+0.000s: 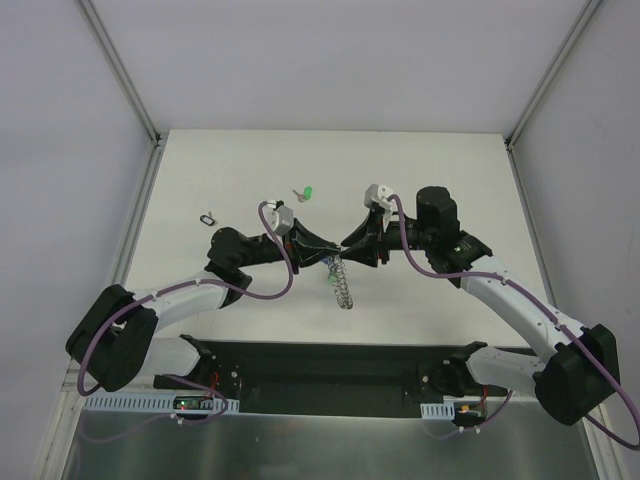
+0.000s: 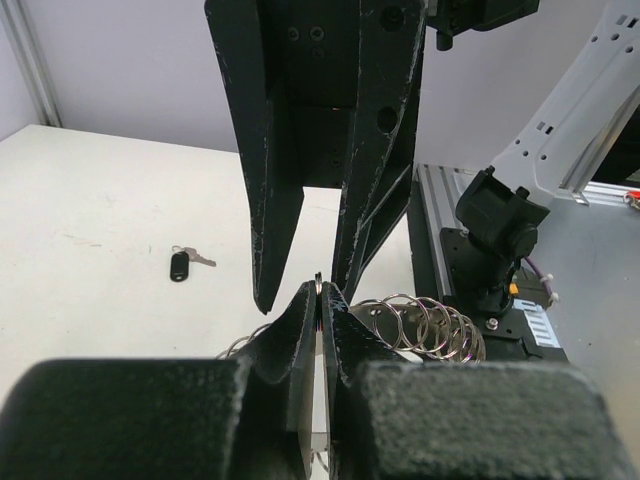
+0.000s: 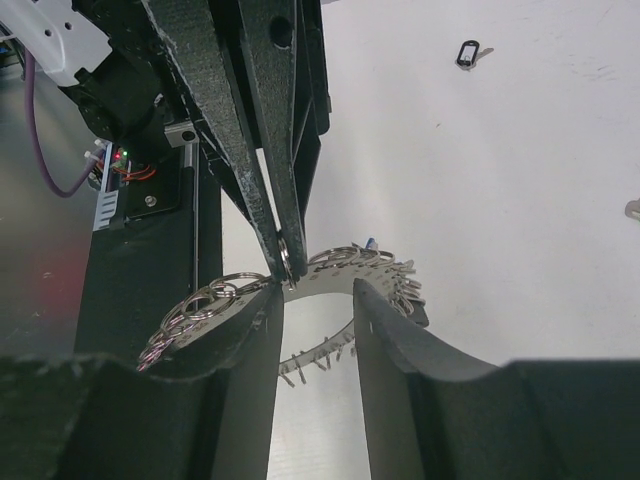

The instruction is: Put the keys on the keyring

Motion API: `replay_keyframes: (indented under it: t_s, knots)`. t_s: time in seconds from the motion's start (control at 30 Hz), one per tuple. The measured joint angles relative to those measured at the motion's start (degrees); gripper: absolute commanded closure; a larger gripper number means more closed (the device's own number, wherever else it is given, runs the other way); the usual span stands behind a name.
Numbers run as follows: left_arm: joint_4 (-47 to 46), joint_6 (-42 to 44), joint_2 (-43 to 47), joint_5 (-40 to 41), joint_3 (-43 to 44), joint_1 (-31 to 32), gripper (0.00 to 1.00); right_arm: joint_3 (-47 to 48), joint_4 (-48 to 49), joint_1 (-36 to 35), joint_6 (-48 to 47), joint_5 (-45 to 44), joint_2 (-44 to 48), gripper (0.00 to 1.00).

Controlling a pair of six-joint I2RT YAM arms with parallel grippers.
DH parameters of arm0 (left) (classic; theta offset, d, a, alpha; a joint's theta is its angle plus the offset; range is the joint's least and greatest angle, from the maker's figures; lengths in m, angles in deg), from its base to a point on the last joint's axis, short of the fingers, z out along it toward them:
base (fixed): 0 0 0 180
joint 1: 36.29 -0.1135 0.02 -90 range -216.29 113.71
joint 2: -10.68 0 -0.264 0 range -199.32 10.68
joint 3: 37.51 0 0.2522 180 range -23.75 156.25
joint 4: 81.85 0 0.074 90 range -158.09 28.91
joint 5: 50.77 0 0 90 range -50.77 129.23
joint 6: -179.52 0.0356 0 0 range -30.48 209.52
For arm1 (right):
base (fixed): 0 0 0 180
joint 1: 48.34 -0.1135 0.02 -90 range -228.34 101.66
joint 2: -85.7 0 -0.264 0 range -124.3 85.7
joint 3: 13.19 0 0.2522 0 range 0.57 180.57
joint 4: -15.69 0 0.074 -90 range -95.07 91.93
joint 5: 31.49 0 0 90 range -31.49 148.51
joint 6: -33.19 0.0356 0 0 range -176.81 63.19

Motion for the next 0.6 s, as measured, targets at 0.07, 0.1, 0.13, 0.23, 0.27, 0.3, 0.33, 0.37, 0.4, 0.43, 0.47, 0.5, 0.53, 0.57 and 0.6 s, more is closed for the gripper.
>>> replay_keyframes:
  t_s: [0.07,0.1,0.13,0.23,0.27,0.3,0.33,0.37,0.4,0.43,0.47,0.5,0.53,0.57,0.6]
  knots:
    - [-0.11,-0.42,-0.31,-0.20,0.15,0.00,1.00,0.00,-0.02,0.02,0.02,0.28,0.00,0.67]
    - [-0.26,-0.55,-0.48,-0.37,0.31,0.00,1.00,0.00,-0.02,0.02,0.02,0.39,0.00,0.68]
    - [-0.35,-0.63,-0.63,-0.55,0.42,-0.02,1.00,0.00,-0.02,0.00,0.02,0.57,0.00,0.69]
    - [-0.42,-0.74,-0.90,-0.72,0.57,-0.33,1.00,0.00,-0.02,0.00,0.04,0.81,0.00,0.83]
    - [-0.42,-0.76,-0.92,-0.72,0.61,-0.35,1.00,0.00,0.00,0.00,0.09,0.90,0.00,0.86]
    - [-0.44,-0.74,-0.94,-0.70,0.63,-0.35,1.00,0.02,-0.04,0.00,0.13,1.29,0.00,0.89]
    - [-0.46,-0.76,-1.01,-0.70,0.66,-0.37,0.99,0.07,-0.07,-0.04,0.17,1.68,0.00,0.94]
    - [-0.50,-0.76,-1.11,-0.70,0.66,-0.37,0.99,0.09,-0.09,-0.04,0.13,1.79,0.00,0.96]
    - [-0.57,-0.76,-1.27,-0.70,0.70,-0.37,0.99,0.09,-0.20,-0.07,0.17,1.97,0.00,0.99]
    - [-0.83,-0.79,-1.51,-0.72,0.76,-0.37,0.98,0.09,-0.28,-0.04,0.15,2.01,0.00,0.99]
    - [-0.90,-0.79,-1.66,-0.70,0.79,-0.37,0.97,0.09,-0.39,-0.02,0.13,1.95,0.00,0.99]
    - [-0.92,-0.79,-1.79,-0.76,0.85,-0.37,0.96,0.09,-0.52,0.00,0.13,1.84,0.00,0.99]
    - [-1.01,-0.79,-1.86,-0.83,0.85,-0.37,0.92,0.09,-0.57,0.00,0.11,1.73,0.00,0.99]
    - [-1.05,-0.74,-1.88,-0.83,0.85,-0.37,0.89,0.09,-0.61,0.00,0.11,1.66,0.00,0.99]
    - [-1.09,-0.61,-1.88,-0.87,0.85,-0.37,0.86,0.09,-0.68,0.00,0.09,1.62,0.00,0.99]
